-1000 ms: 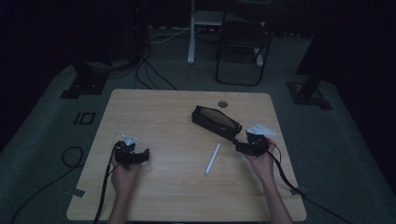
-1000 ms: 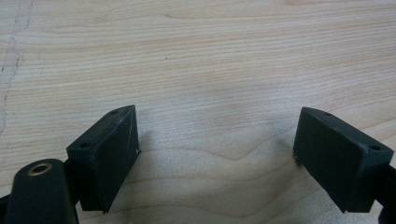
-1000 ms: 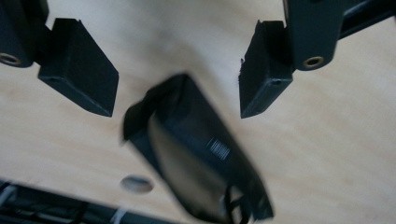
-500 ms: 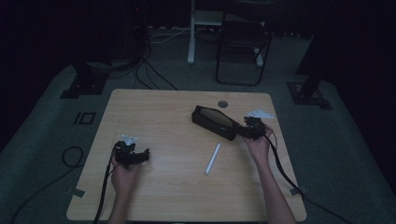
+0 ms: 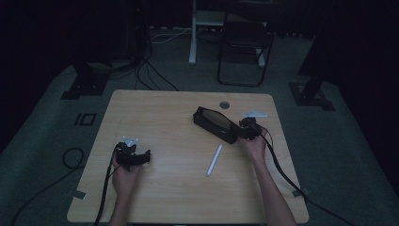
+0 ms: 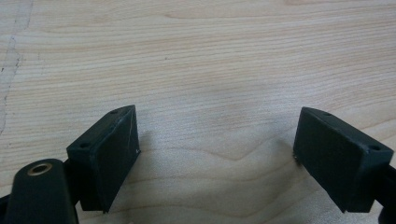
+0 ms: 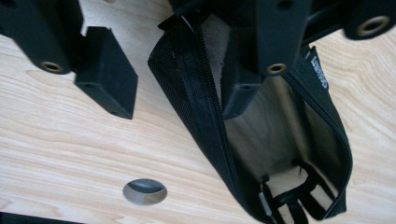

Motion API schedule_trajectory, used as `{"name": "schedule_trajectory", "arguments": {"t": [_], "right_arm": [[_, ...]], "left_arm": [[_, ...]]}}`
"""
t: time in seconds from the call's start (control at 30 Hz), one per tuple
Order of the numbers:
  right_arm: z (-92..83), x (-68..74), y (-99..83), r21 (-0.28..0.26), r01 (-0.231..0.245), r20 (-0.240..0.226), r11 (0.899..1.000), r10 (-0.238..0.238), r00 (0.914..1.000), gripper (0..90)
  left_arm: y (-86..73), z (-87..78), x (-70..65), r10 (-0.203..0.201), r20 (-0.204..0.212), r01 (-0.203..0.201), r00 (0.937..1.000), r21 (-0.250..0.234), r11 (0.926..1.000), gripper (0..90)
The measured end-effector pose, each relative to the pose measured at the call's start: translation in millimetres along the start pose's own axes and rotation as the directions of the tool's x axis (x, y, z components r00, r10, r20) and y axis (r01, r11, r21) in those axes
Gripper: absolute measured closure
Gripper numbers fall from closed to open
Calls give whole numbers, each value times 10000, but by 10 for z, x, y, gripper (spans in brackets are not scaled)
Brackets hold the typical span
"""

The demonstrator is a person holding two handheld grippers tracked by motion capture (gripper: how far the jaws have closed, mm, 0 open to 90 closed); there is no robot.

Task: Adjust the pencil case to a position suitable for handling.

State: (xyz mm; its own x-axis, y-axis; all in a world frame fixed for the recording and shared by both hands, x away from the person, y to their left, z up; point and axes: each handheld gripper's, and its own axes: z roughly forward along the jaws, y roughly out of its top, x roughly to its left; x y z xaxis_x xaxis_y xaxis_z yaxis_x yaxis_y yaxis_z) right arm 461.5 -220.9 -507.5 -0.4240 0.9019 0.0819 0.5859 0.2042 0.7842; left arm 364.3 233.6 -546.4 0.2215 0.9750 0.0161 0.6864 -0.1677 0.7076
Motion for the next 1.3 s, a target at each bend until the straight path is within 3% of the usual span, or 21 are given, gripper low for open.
{"name": "schedule_trajectory", "arguments": {"t": [0.27, 0.3, 0.43, 0.47, 0.7, 0.8, 0.83, 0.87, 0.93, 1.0, 1.13, 1.3], "right_arm": [[16, 60, -63, 43, 658, -506, 9978, -655, 9966, 546], [13, 97, -71, -3, 997, -763, 9950, -995, 9921, 563], [7, 138, -70, -48, 1344, -980, 9909, -1342, 9861, 576], [2, 167, -68, -134, 1578, -1142, 9874, -1583, 9808, 590], [-4, 219, -76, -274, 2040, -1702, 9786, -2057, 9637, 634], [-2, 238, -72, -271, 2290, -1854, 9730, -2301, 9554, 614], [-2, 238, -72, -271, 2290, -1854, 9730, -2301, 9554, 614], [-14, 244, -59, -336, 2156, -1718, 9759, -2182, 9607, 509], [-22, 243, -52, -379, 2068, -1654, 9777, -2102, 9636, 476], [-76, 244, -21, -513, 1792, -1405, 9825, -1848, 9727, 404], [-165, 255, 15, -705, 1669, -1121, 9834, -1741, 9783, 365], [-462, 319, 56, -1250, 1525, -955, 9804, -1649, 9817, 350]], "left_arm": [[0, 1, 0, -4, -3, 4, 10000, -13, 10000, 147], [0, 1, 0, -5, 0, 5, 10000, -14, 10000, 147], [0, 1, 0, -3, -2, 3, 10000, -13, 10000, 147], [0, 0, 0, -7, -1, 7, 10000, -2, 10000, 147], [0, 1, 0, -5, -2, 5, 10000, -15, 10000, 147], [0, 1, 0, -3, -2, 3, 10000, -14, 10000, 147], [0, 1, 0, -3, -2, 3, 10000, -14, 10000, 147], [0, 0, 0, 0, -3, 0, 10000, -2, 10000, 147], [0, 0, 0, 0, -2, 0, 10000, -3, 10000, 147], [-1, 1, 0, -5, -2, 5, 10000, -14, 10000, 147], [-1, 1, 0, -4, -2, 4, 10000, -14, 10000, 147], [0, 0, 0, -4, -3, 4, 10000, 1, 10000, 147]]}}
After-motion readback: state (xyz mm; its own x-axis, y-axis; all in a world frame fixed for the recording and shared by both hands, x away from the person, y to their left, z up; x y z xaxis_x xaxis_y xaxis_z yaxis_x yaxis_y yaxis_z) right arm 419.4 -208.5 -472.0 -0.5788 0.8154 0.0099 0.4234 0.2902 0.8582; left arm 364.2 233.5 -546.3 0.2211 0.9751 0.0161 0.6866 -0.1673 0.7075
